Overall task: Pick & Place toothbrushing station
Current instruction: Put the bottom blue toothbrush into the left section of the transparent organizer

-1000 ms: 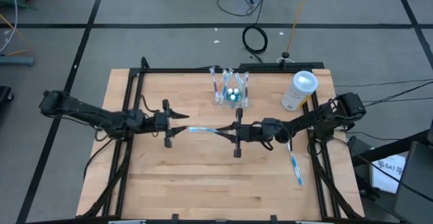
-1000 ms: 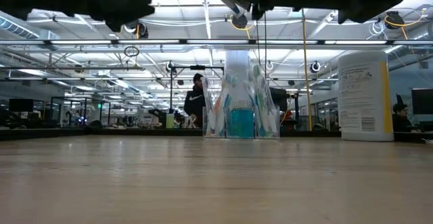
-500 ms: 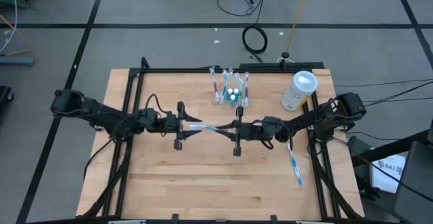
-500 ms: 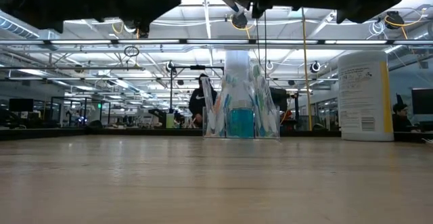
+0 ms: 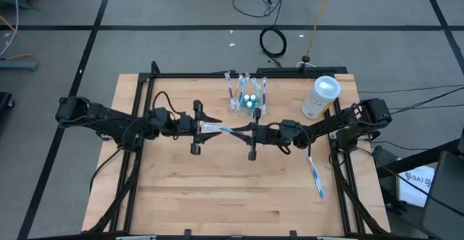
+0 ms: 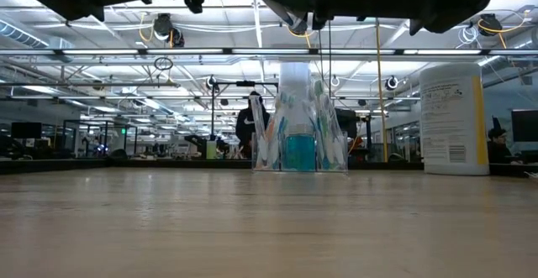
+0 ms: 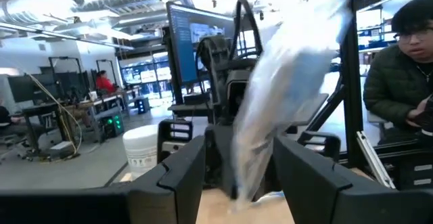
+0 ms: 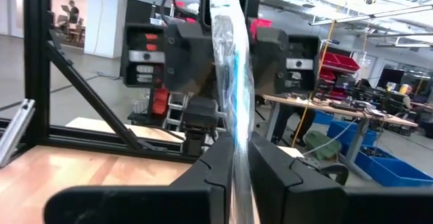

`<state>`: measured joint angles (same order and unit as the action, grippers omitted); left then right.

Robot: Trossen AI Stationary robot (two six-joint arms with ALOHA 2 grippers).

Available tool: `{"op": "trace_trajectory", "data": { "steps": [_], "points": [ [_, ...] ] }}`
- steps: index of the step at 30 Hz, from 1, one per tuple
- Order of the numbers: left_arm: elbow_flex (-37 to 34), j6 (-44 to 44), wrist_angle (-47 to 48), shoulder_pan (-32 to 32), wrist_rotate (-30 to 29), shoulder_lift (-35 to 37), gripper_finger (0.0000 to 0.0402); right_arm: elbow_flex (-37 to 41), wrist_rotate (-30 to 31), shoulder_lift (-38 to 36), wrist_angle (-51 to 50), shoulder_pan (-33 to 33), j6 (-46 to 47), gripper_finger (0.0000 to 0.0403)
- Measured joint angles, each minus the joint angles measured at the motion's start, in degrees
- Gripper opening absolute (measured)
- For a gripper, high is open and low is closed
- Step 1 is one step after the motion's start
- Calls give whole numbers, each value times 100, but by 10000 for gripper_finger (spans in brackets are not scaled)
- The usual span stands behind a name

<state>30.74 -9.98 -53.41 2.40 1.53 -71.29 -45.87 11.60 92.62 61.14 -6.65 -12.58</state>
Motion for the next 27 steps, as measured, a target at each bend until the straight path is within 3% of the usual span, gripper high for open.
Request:
{"op": "trace_trajectory", "data": {
  "steps": [9, 21, 27],
  "points": [
    [11, 66, 131, -24, 33, 2, 170, 0, 8, 0, -44, 69, 33, 30],
    [11, 161, 282, -228, 21, 1, 35, 0, 73, 0, -230, 81, -182, 38],
    [11, 163, 448, -249, 6, 0, 10, -2, 224, 0, -362, 80, -216, 60]
  ]
}}
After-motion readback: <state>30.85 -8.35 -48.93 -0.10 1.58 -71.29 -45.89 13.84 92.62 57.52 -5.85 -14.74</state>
